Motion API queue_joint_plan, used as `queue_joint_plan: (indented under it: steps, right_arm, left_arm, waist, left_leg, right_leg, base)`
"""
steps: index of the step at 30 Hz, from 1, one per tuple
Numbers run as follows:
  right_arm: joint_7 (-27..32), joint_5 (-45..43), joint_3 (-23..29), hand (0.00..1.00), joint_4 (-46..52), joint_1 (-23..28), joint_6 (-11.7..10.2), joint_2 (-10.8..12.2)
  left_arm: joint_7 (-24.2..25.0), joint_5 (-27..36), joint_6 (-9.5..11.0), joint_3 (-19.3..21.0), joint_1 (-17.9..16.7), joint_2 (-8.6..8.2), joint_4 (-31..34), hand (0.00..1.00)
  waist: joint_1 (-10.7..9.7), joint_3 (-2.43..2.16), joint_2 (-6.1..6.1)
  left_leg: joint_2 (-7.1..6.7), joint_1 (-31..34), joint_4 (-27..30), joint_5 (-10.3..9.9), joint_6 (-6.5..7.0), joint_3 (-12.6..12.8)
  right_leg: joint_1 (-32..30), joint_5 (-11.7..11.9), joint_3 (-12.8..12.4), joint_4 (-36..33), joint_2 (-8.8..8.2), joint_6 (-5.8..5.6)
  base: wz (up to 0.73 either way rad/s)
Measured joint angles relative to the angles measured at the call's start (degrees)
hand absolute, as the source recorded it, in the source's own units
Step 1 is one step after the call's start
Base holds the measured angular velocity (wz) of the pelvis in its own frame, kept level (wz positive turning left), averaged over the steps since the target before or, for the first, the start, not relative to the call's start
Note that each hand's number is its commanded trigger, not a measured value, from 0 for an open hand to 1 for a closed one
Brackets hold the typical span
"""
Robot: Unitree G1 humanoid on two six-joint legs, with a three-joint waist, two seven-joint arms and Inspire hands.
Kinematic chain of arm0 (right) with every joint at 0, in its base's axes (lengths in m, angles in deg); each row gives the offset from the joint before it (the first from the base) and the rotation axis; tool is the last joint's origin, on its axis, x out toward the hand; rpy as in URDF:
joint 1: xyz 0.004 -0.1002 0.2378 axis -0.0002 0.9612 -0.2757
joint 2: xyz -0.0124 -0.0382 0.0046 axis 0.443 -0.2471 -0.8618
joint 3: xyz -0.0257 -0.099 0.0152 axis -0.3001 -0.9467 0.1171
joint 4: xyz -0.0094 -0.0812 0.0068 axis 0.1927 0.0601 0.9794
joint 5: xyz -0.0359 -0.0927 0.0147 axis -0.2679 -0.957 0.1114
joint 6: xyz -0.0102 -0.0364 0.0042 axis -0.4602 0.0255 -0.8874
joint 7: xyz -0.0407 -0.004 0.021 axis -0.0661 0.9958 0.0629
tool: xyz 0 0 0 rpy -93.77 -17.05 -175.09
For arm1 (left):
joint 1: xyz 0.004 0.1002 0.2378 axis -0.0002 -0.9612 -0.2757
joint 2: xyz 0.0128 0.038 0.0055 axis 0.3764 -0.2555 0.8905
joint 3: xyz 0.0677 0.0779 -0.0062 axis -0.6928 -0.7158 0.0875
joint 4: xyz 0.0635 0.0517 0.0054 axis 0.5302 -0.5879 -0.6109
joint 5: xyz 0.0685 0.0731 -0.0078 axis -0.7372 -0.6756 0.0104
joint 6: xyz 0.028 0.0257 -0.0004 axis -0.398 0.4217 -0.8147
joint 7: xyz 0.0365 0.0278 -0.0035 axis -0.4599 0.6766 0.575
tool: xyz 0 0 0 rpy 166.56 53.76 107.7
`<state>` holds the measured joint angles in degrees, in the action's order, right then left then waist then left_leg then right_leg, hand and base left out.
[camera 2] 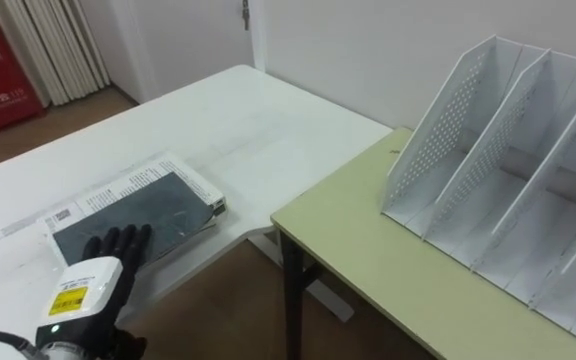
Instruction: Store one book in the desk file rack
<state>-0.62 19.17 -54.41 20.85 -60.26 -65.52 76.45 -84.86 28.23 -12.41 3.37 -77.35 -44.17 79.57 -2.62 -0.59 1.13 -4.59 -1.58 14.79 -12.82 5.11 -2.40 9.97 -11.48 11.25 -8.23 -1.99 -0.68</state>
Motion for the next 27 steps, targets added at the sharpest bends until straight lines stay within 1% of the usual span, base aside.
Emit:
queue_joint_plan:
  steps: [2,7,12,17,23,27]
  right_arm:
    - [0.0,0.0,0.1,0.0,0.7,0.3,0.3,-0.2]
    - [0.0,0.0,0.6,0.0,1.2,0.5,1.1,-0.5]
    - [0.1,-0.1,0.6,0.0,1.3,0.5,1.2,-1.1]
    - [0.2,-0.2,0.6,0.0,1.6,0.6,1.2,-1.2]
    - [0.2,-0.2,0.6,0.0,1.7,0.6,1.3,-1.2]
    - [0.2,-0.3,0.6,0.0,2.3,0.6,2.1,-1.2]
  left_arm:
    - [0.0,-0.2,-0.2,1.2,0.8,0.01,0.4,1.0]
    - [-0.3,-0.2,-1.2,3.3,2.2,-0.06,0.9,1.0]
    - [-1.3,-0.3,-1.7,4.0,2.2,-0.14,1.0,1.0]
    - [-1.3,-0.8,-1.8,4.6,2.5,-0.25,0.9,1.0]
    - [-1.3,-0.9,-2.5,4.6,2.8,-0.33,0.9,1.0]
    - [-1.3,-1.3,-2.6,4.6,2.7,-0.36,0.9,1.0]
  waist:
    - [0.0,0.08,0.22]
    - [0.0,0.05,0.45]
    - [0.0,0.05,0.48]
    - [-0.1,0.05,0.48]
    - [-0.2,0.05,0.48]
    - [-0.1,0.04,0.51]
  left_leg:
    - [0.03,-0.1,0.0,0.0,0.0,0.1]
    - [0.07,-0.1,0.0,0.0,-0.01,0.1]
    - [0.06,-0.2,0.0,0.0,-0.02,0.1]
    - [0.07,-0.2,0.0,0.1,-0.04,0.1]
    - [0.06,-0.2,0.0,0.1,-0.04,0.1]
    - [0.01,-0.2,0.0,0.1,-0.04,0.1]
  right_leg:
    - [0.0,0.0,0.0,-0.1,0.0,0.0]
    - [0.0,0.0,0.0,-0.3,0.04,0.0]
    - [0.0,0.0,-0.1,-0.4,0.04,0.0]
    - [0.0,0.0,-0.1,-0.4,0.04,0.0]
    - [0.0,0.0,-0.1,-0.4,0.05,0.0]
    - [0.0,0.0,-0.1,-0.4,0.05,0.0]
  base:
    - [0.0]
    - [0.0]
    - [0.0]
    - [0.0]
    - [0.0]
    - [0.0]
